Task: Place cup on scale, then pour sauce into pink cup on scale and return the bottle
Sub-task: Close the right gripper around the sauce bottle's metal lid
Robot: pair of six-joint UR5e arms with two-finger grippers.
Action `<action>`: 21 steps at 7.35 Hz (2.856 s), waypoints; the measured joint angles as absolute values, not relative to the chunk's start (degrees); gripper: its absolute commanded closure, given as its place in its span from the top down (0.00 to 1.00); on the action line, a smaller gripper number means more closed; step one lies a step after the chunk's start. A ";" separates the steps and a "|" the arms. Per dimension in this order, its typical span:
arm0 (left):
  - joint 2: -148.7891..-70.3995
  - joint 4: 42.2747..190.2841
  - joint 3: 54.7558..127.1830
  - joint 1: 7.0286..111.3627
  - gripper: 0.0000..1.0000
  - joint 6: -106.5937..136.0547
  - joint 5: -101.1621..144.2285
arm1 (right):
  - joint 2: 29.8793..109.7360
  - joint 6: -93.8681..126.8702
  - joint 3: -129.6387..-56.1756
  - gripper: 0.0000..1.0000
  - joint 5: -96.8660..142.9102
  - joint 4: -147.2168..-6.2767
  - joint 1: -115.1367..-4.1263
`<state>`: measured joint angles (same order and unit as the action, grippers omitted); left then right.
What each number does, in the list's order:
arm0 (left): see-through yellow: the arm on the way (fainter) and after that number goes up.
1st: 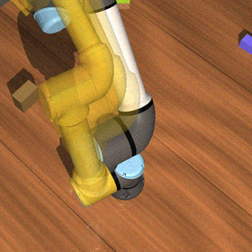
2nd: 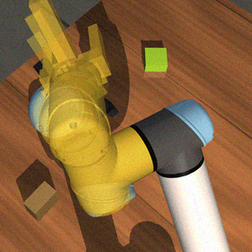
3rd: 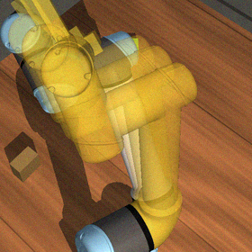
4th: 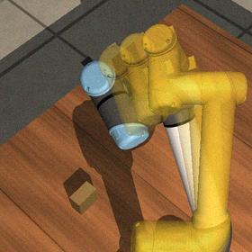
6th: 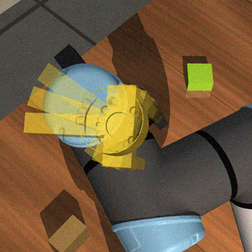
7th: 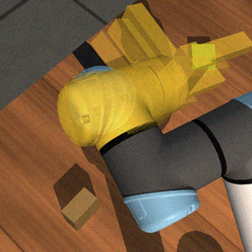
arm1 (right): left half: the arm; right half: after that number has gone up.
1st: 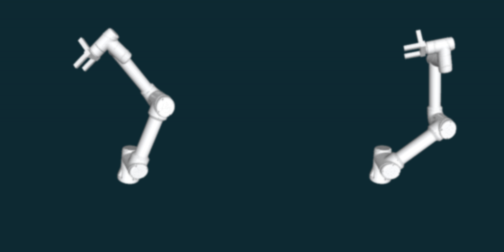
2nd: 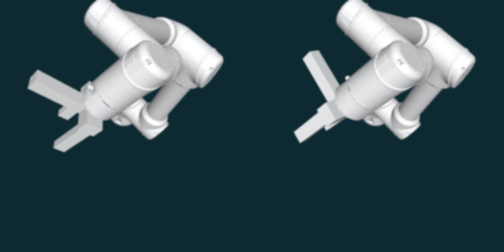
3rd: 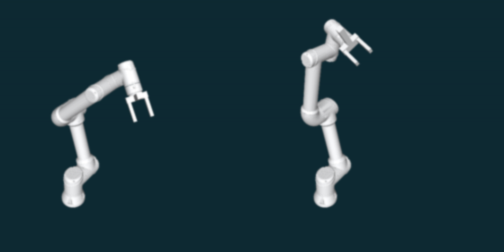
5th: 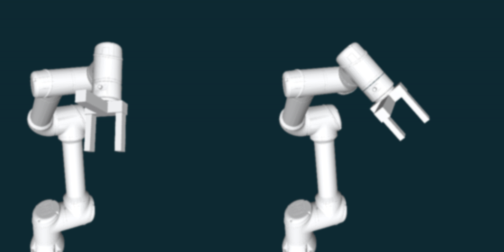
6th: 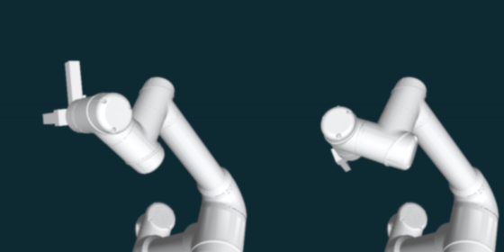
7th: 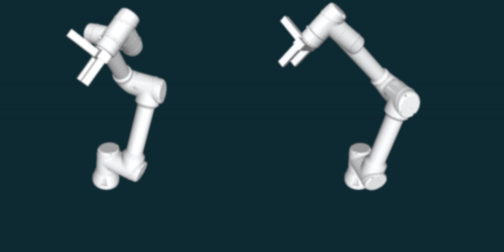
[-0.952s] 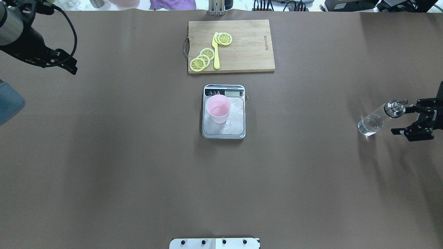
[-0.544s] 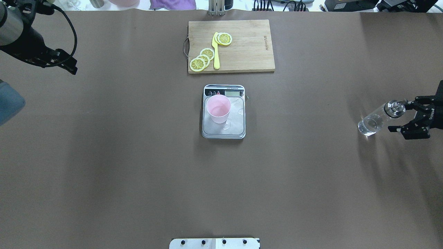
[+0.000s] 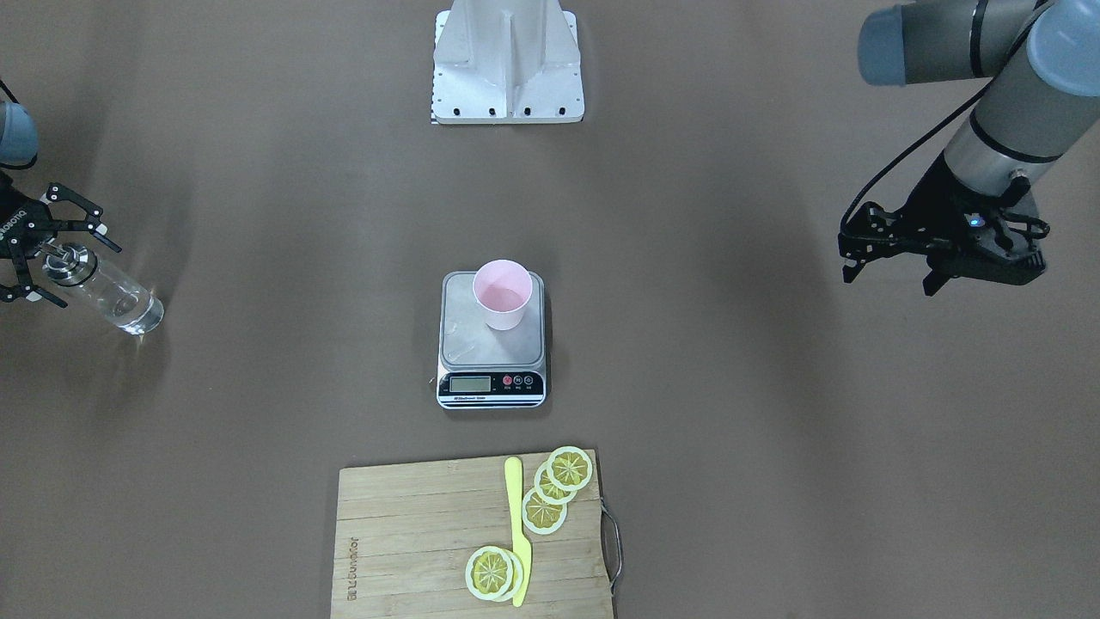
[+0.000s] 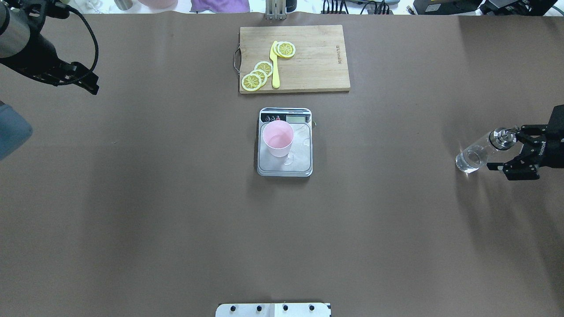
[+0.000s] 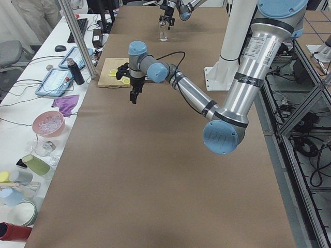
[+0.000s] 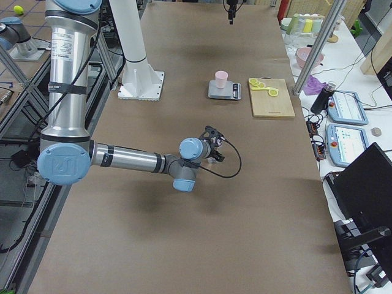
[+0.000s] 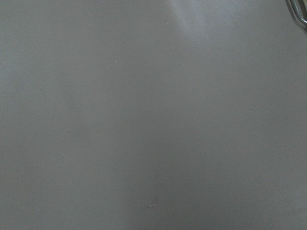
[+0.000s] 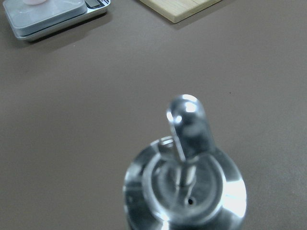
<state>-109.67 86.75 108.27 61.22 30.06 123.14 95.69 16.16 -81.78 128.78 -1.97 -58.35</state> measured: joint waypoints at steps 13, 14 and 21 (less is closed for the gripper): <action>-109.69 86.77 108.29 61.17 0.95 30.36 123.05 | 92.82 19.24 -75.88 1.00 127.36 5.88 -57.09; -109.69 86.75 108.30 61.17 0.95 30.39 123.05 | 92.45 19.25 -75.41 1.00 127.36 5.87 -56.95; -109.69 86.76 108.36 61.17 0.95 30.32 123.05 | 91.35 19.25 -74.36 0.84 127.34 5.86 -56.78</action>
<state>-109.69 86.76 108.36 61.17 30.32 123.05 91.35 19.25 -74.36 127.34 5.86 -56.78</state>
